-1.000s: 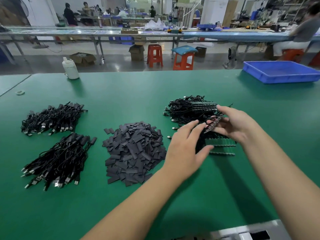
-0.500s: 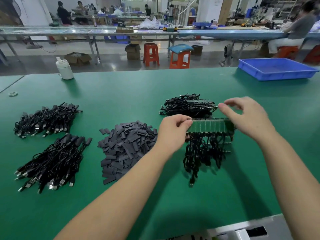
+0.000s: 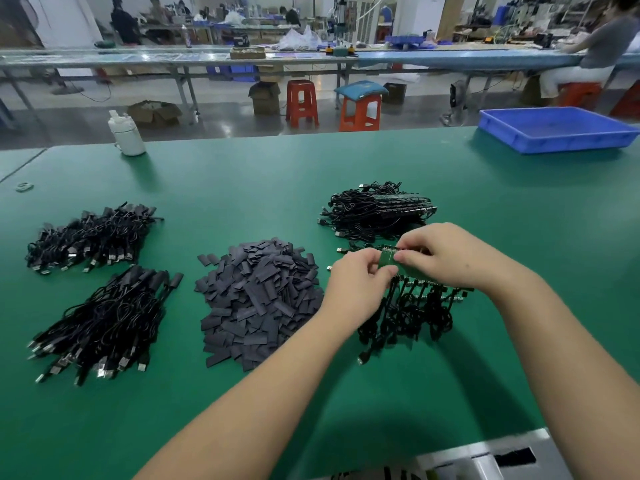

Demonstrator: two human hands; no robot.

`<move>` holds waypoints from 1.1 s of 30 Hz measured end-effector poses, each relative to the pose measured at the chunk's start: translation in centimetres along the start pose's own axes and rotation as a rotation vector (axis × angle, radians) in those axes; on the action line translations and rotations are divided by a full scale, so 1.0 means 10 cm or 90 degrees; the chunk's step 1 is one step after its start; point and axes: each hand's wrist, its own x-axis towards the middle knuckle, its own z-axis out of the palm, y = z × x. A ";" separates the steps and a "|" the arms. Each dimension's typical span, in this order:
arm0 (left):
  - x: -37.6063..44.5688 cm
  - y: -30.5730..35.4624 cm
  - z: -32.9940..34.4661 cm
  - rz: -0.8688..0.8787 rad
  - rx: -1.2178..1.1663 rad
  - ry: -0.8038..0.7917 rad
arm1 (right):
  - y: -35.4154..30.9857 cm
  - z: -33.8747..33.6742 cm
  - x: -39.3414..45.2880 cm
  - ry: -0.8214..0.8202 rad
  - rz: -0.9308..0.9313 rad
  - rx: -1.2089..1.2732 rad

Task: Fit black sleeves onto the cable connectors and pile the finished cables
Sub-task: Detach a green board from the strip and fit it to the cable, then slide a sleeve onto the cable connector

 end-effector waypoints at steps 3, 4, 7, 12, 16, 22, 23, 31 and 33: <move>-0.01 -0.01 0.02 0.002 -0.020 -0.002 | 0.00 0.06 0.00 0.018 -0.013 -0.009; -0.01 -0.01 0.03 -0.007 -0.045 -0.009 | 0.00 0.08 0.01 0.015 -0.018 -0.016; -0.01 -0.04 0.06 -0.042 -0.077 0.006 | 0.01 0.14 0.05 0.013 -0.023 -0.036; -0.02 -0.13 0.16 -0.078 -0.067 0.088 | 0.02 0.29 0.14 0.043 -0.015 -0.095; -0.03 -0.19 0.22 -0.096 -0.066 0.122 | 0.03 0.35 0.21 0.029 -0.009 -0.104; 0.00 -0.25 0.16 -0.118 -0.191 0.114 | 0.03 0.34 0.29 -0.030 -0.038 -0.075; 0.00 -0.26 0.14 -0.140 -0.246 0.094 | 0.03 0.34 0.31 -0.049 -0.047 -0.067; 0.04 -0.43 -0.17 -0.169 -0.383 -0.031 | 0.16 0.21 0.43 -0.182 -0.082 0.093; 0.06 -0.51 -0.27 -0.191 -0.414 -0.023 | 0.26 0.24 0.51 -0.186 -0.066 0.059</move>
